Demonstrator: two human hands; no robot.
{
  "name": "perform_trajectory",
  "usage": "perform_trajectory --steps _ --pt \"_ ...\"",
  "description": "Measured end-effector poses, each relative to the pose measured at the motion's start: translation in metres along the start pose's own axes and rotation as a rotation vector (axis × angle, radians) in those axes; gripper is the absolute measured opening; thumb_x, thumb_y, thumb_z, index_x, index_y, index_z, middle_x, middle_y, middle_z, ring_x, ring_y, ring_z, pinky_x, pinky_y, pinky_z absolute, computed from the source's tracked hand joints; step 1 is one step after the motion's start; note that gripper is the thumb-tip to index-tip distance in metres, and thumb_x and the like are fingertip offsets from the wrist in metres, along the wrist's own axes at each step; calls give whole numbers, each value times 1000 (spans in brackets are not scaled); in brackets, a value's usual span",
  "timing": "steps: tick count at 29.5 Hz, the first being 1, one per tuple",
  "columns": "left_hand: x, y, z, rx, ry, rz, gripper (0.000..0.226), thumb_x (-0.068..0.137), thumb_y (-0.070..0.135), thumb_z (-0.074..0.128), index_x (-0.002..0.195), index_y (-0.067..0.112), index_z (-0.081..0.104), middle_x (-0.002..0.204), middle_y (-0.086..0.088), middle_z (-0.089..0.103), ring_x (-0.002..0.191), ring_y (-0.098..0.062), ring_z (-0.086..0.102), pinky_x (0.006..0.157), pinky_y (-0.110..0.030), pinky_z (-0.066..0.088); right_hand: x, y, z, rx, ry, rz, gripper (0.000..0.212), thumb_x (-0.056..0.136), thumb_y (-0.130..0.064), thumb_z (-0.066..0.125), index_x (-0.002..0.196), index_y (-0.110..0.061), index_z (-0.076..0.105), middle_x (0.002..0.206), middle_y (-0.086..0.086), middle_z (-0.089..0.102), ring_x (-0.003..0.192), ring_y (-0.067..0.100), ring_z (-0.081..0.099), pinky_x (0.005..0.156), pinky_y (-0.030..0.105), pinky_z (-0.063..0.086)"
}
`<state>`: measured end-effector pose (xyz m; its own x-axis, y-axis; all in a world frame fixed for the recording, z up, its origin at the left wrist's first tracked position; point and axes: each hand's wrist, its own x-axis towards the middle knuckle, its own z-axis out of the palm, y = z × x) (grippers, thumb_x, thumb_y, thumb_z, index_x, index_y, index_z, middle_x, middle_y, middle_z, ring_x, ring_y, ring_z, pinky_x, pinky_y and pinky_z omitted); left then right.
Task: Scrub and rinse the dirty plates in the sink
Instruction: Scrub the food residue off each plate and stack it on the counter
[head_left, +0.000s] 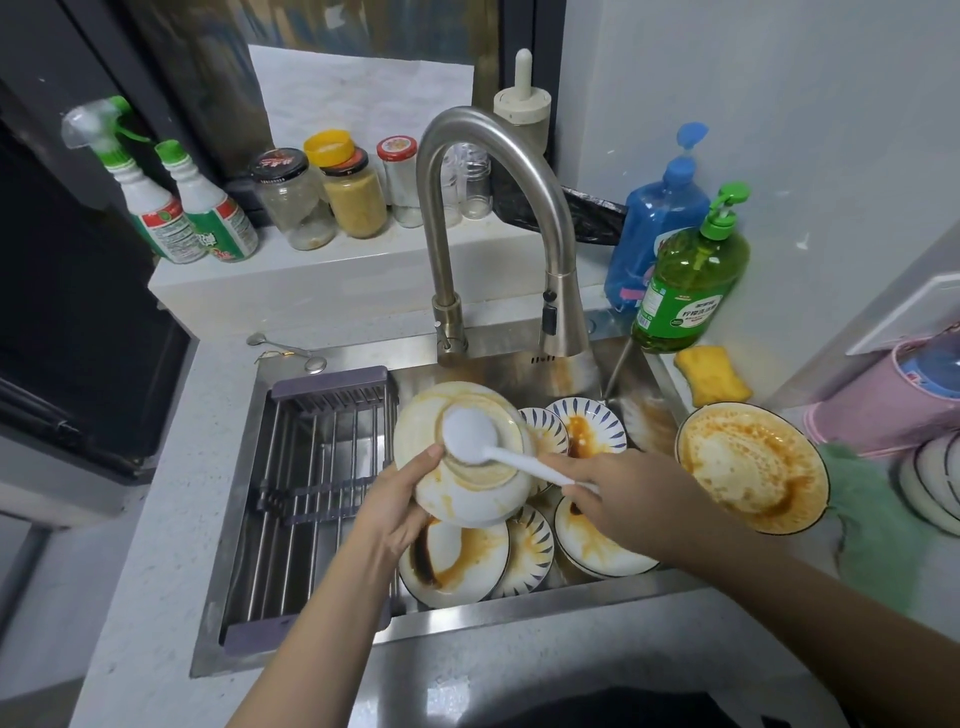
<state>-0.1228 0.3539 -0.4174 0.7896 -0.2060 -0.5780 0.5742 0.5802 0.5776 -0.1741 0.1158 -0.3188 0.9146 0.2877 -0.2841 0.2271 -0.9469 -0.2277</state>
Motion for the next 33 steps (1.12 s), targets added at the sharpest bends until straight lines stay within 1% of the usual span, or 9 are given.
perform_trajectory --steps 2,5,8,11,13,15,22,26,33 --pt "-1 3 -3 -10 -4 9 46 81 3 66 122 -11 53 100 -21 71 86 -28 72 62 -37 59 3 15 -3 -19 -29 67 42 101 -31 33 141 -41 37 68 -7 50 56 7 45 48 20 35" --pt "-2 2 0 40 -23 5 82 49 11 93 118 -12 56 105 -24 69 91 -31 71 66 -39 59 8 13 1 19 14 95 45 101 -31 34 144 -44 31 65 -8 47 55 6 44 47 19 34" --pt "-1 -1 0 31 9 6 66 67 7 79 124 -13 53 111 -25 67 92 -30 70 68 -39 59 4 3 0 36 -4 49 44 101 -31 34 142 -46 32 66 -8 48 57 7 46 49 20 37" --pt "-1 1 -5 57 19 34 68 59 8 87 117 -10 57 111 -26 67 91 -31 71 68 -39 59 7 15 -11 13 -23 105 42 101 -31 35 140 -46 37 75 -7 57 68 11 58 58 25 48" --pt "0 2 -6 166 58 48 40 76 -3 70 114 -10 58 102 -24 70 84 -30 72 66 -38 60 15 18 -15 95 22 148 42 100 -30 36 140 -45 38 79 -7 61 71 13 60 60 27 49" --pt "0 3 -3 286 94 65 31 82 -9 62 112 -10 58 96 -22 71 80 -31 71 65 -38 59 24 14 -19 162 44 130 40 100 -31 38 137 -44 43 84 -7 64 75 12 61 67 28 50" --pt "-3 9 -21 244 51 107 44 67 -2 68 110 -5 59 95 -20 72 82 -30 71 68 -39 60 27 32 -31 105 -120 147 39 98 -31 42 132 -48 49 102 -4 66 84 12 60 76 31 51" --pt "-6 4 -18 233 14 84 51 65 0 66 114 -6 57 97 -20 72 84 -30 72 66 -37 59 31 14 -36 143 -95 43 38 98 -30 40 131 -49 48 100 -3 68 81 15 64 73 34 53" --pt "-11 8 -24 264 24 88 57 64 1 67 119 -6 55 100 -20 71 85 -30 71 66 -39 59 38 22 -50 135 -229 83 39 98 -28 45 134 -43 49 99 1 66 88 21 64 79 37 53"
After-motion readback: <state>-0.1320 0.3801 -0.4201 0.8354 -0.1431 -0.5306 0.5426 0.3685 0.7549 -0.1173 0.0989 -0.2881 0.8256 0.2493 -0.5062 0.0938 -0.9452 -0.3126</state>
